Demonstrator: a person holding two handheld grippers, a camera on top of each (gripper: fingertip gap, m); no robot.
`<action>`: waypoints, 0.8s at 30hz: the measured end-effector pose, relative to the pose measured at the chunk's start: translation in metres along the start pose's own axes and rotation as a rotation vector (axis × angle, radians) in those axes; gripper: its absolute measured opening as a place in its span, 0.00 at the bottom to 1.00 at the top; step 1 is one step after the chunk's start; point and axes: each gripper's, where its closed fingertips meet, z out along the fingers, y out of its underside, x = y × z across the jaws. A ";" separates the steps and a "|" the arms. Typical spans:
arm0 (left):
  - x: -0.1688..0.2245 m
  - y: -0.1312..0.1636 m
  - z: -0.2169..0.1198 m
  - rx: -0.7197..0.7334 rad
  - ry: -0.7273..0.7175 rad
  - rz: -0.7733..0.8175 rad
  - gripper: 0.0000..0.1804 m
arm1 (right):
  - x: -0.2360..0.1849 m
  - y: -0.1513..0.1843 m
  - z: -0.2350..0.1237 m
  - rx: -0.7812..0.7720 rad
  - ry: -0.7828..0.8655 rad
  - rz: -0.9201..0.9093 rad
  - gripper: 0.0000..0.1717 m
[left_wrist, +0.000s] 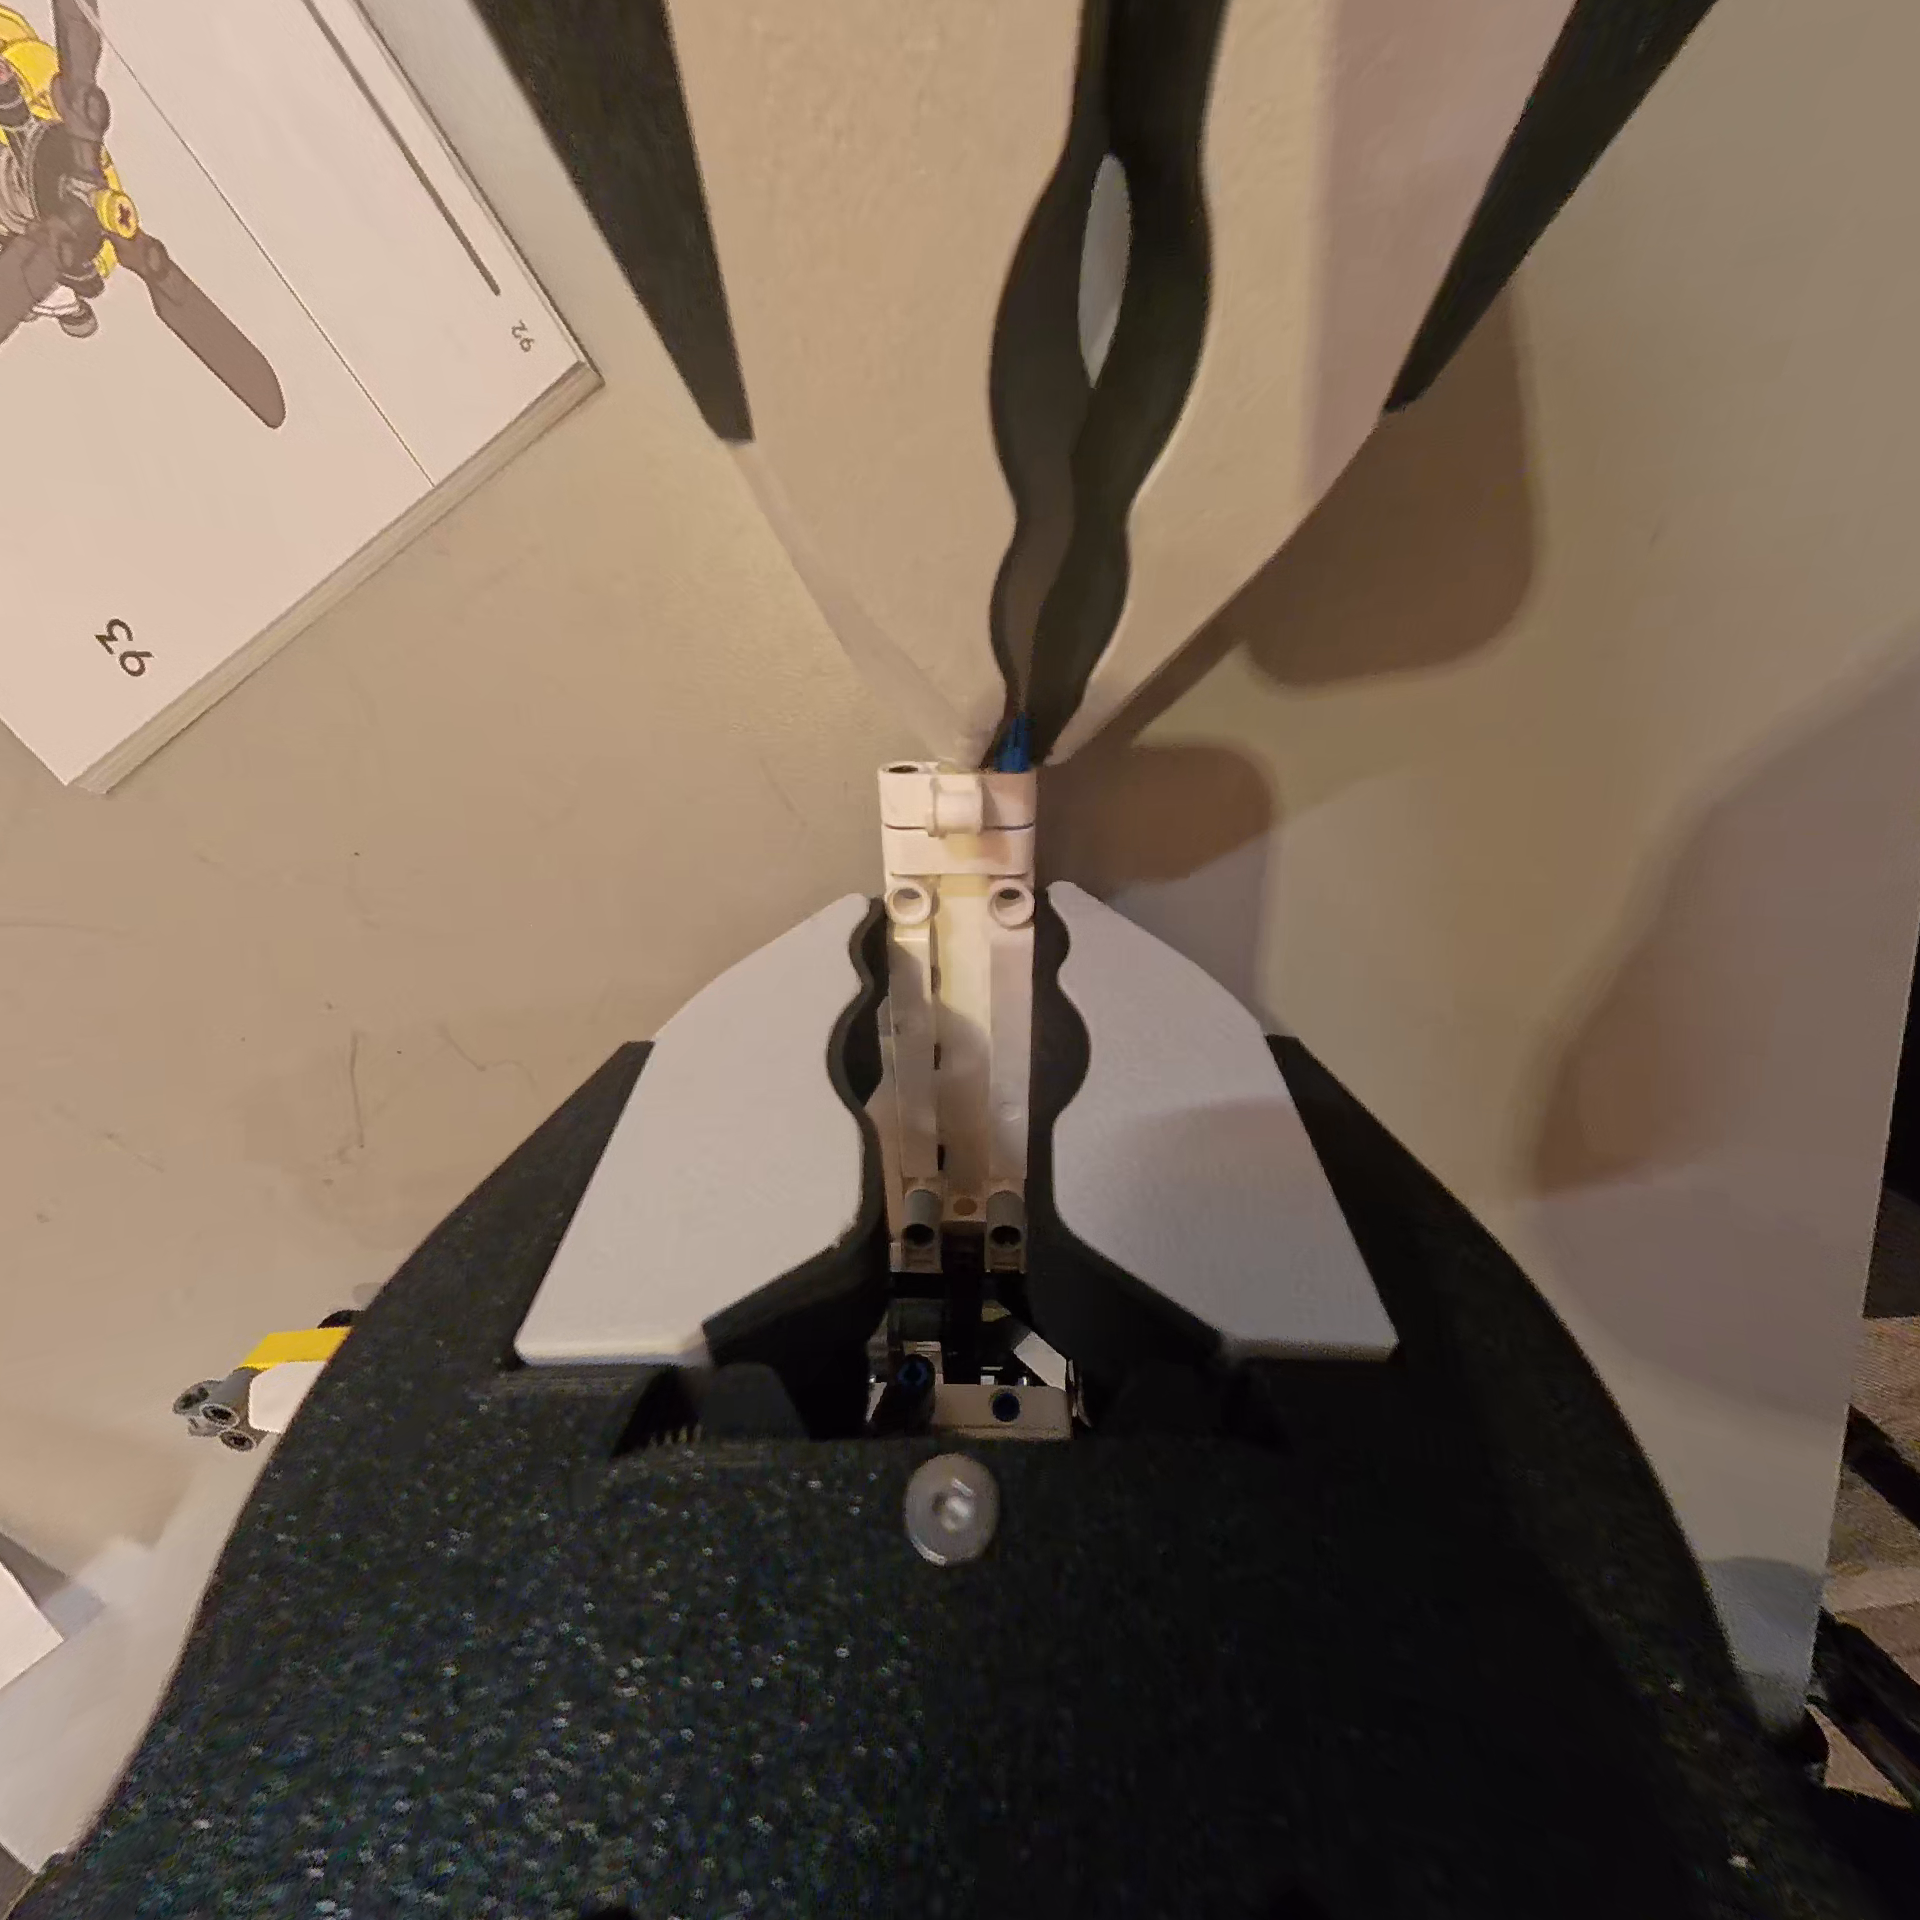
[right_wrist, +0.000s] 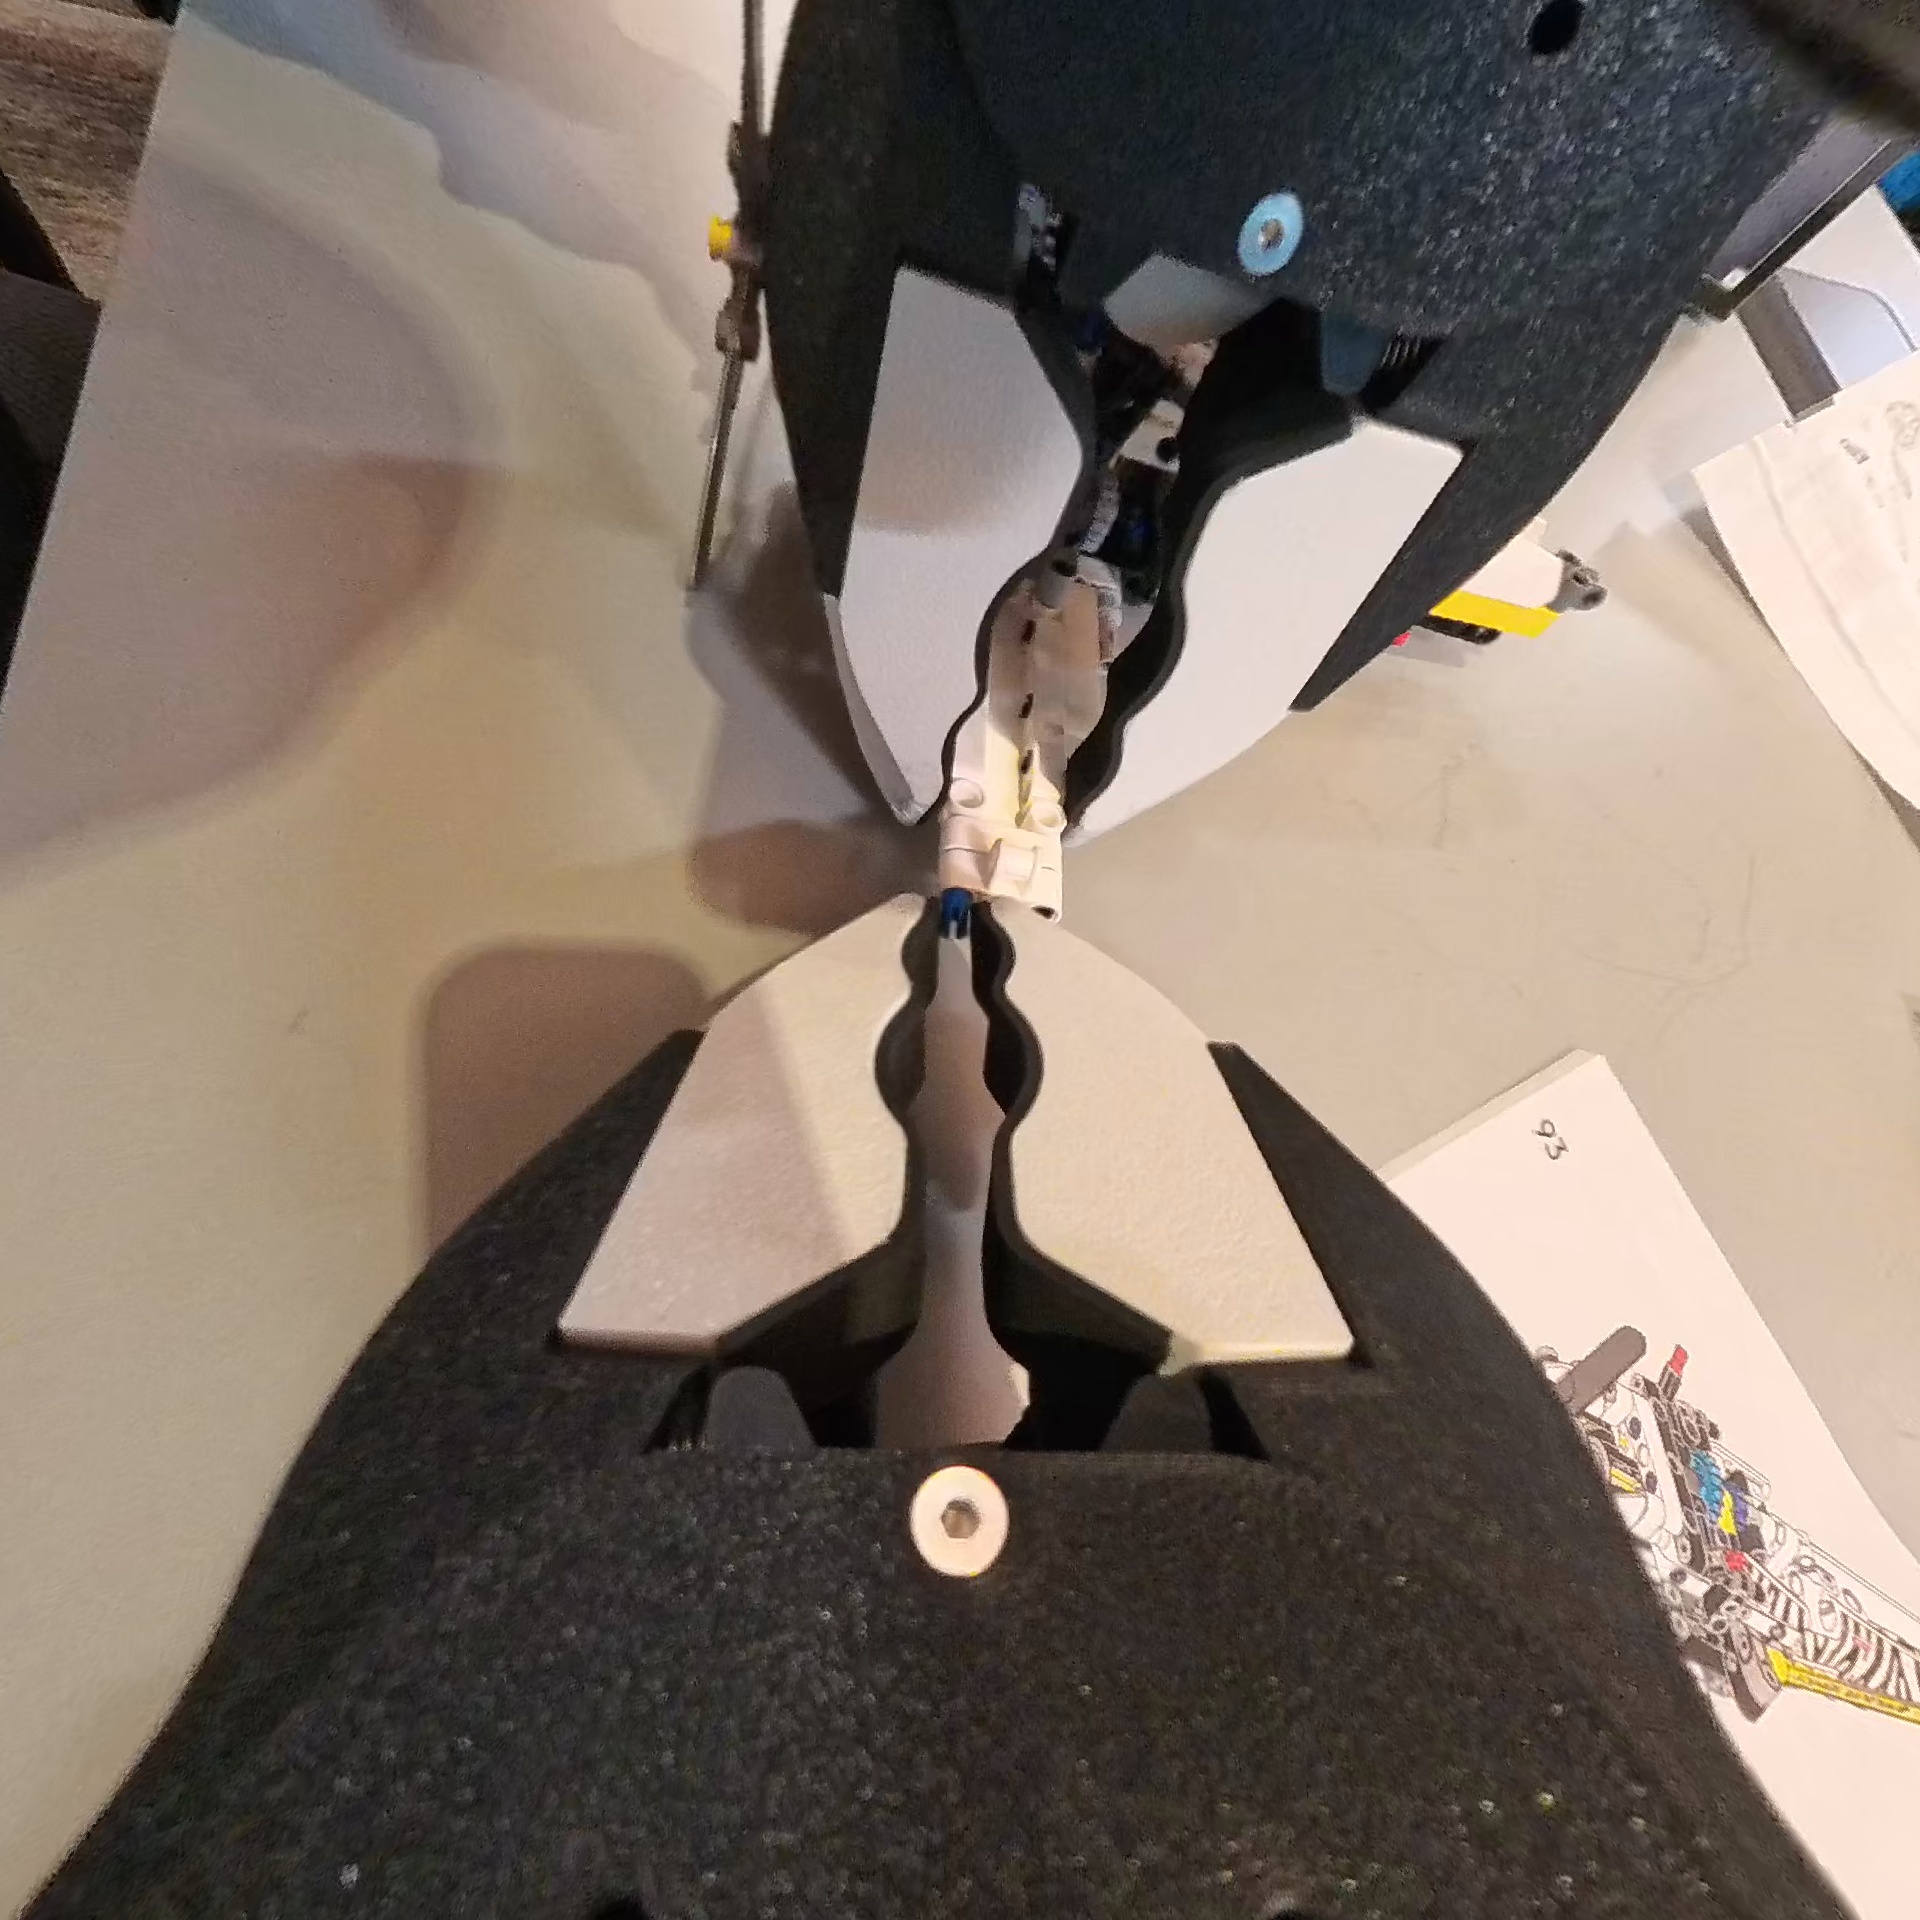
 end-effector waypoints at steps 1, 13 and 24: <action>0.001 0.000 0.000 -0.005 -0.002 0.007 0.16 | -0.001 0.000 0.000 -0.004 -0.006 -0.006 0.03; 0.007 -0.007 0.001 0.078 0.035 0.039 0.16 | -0.007 0.005 -0.006 0.027 -0.033 -0.038 0.02; 0.010 -0.016 0.004 0.097 0.094 0.023 0.16 | -0.009 0.011 -0.015 0.051 -0.070 -0.010 0.02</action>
